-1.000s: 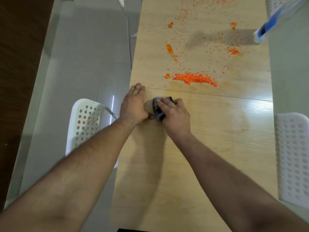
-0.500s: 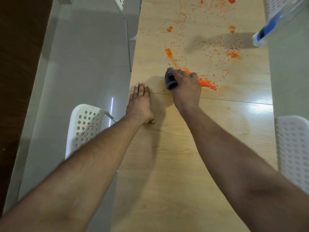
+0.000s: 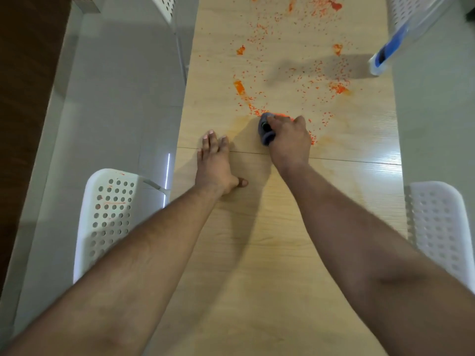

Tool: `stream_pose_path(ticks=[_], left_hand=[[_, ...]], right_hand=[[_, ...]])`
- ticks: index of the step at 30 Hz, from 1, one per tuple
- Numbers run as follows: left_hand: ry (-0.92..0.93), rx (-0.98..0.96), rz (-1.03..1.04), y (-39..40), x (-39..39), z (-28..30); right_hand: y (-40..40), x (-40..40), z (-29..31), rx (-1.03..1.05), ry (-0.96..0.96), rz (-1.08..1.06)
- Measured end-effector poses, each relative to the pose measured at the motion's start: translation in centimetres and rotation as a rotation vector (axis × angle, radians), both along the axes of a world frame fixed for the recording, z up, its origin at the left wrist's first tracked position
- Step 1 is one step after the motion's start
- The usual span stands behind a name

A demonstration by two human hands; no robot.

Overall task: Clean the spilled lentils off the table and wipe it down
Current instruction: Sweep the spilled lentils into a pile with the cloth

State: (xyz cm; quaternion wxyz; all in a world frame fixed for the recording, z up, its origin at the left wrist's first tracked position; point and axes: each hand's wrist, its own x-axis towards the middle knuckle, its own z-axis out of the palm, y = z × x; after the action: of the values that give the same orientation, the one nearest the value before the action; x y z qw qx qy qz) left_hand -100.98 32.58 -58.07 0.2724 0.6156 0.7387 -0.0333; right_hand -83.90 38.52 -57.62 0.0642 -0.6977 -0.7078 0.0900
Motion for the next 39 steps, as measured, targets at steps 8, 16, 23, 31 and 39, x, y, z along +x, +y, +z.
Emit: stream_pose_path(ticks=[8, 16, 23, 31, 39], left_hand=[[0.011, 0.033, -0.003, 0.7, 4.0, 1.3], [-0.001, 0.006, 0.008, 2.0, 8.9, 0.0], [0.071, 0.011, 0.041, 2.1, 9.7, -0.7], [0.097, 0.012, 0.032, 3.0, 12.3, 0.4], [0.098, 0.019, 0.117, 5.2, 16.1, -1.1]], right_hand=[[-3.2, 3.1, 0.9, 0.061, 0.108, 0.161], [-6.7, 9.9, -1.4, 0.081, 0.037, 0.203], [2.2, 10.6, -0.4, 0.039, 0.019, 0.159], [-3.0, 13.1, -0.5, 0.135, 0.097, 0.282], [-0.8, 17.9, -2.6, 0.144, 0.086, 0.241]])
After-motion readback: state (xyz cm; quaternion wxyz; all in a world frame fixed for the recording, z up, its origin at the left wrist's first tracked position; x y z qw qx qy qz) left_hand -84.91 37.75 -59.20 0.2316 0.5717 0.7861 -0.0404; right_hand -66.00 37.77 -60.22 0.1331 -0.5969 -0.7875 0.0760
